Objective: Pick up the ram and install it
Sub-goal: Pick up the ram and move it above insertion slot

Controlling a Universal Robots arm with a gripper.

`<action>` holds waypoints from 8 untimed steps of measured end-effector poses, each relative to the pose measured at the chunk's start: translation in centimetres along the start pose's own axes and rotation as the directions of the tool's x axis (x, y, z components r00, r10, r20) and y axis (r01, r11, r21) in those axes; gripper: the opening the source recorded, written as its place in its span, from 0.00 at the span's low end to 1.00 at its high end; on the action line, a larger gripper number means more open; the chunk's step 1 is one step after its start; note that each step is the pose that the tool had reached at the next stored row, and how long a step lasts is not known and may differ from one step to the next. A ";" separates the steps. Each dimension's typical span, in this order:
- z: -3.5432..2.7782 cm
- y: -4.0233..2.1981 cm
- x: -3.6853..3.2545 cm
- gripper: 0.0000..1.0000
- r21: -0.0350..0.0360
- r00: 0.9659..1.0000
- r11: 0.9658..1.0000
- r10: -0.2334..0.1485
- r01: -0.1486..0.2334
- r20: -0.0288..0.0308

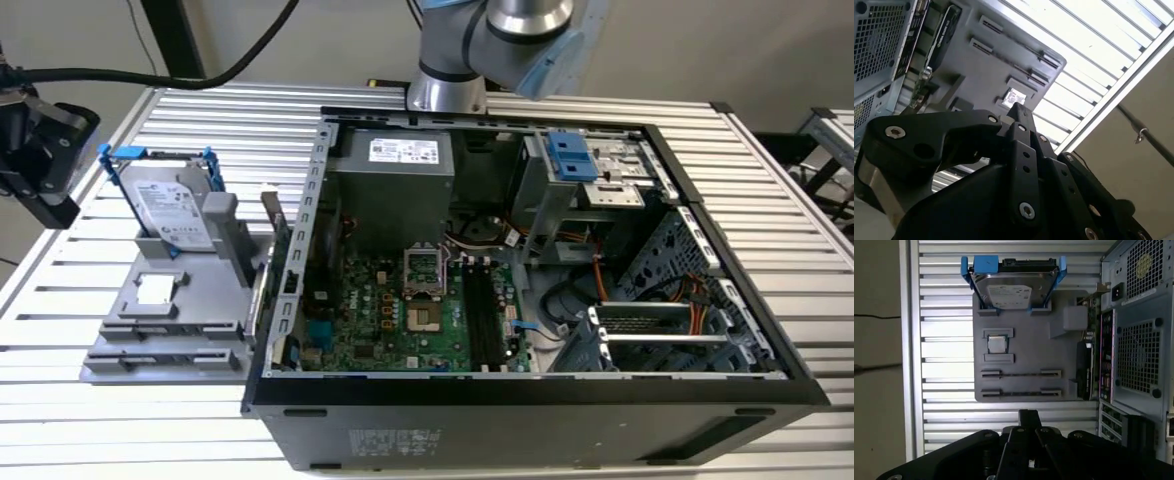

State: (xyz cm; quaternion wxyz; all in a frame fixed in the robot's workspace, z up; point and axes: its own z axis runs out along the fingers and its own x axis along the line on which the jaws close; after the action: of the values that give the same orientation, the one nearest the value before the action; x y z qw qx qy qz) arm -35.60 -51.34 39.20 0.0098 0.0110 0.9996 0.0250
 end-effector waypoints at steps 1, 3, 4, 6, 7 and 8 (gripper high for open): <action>-0.01 -0.17 0.01 0.00 0.000 1.000 1.000 0.000 0.000 0.000; -0.02 -0.46 0.02 0.00 0.000 1.000 1.000 0.000 0.000 0.000; -0.02 -0.57 0.02 0.00 0.000 1.000 1.000 0.000 0.000 0.000; -0.03 -0.63 0.02 0.00 0.000 1.000 1.000 0.000 0.000 0.000; -0.03 -0.65 0.02 0.00 0.000 1.000 1.000 0.000 0.000 0.000; -0.03 -0.67 0.02 0.00 0.000 1.000 1.000 0.000 0.000 0.000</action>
State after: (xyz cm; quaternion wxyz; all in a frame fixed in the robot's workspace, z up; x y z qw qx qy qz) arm -35.64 -52.01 39.20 0.0098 0.0108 0.9996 0.0250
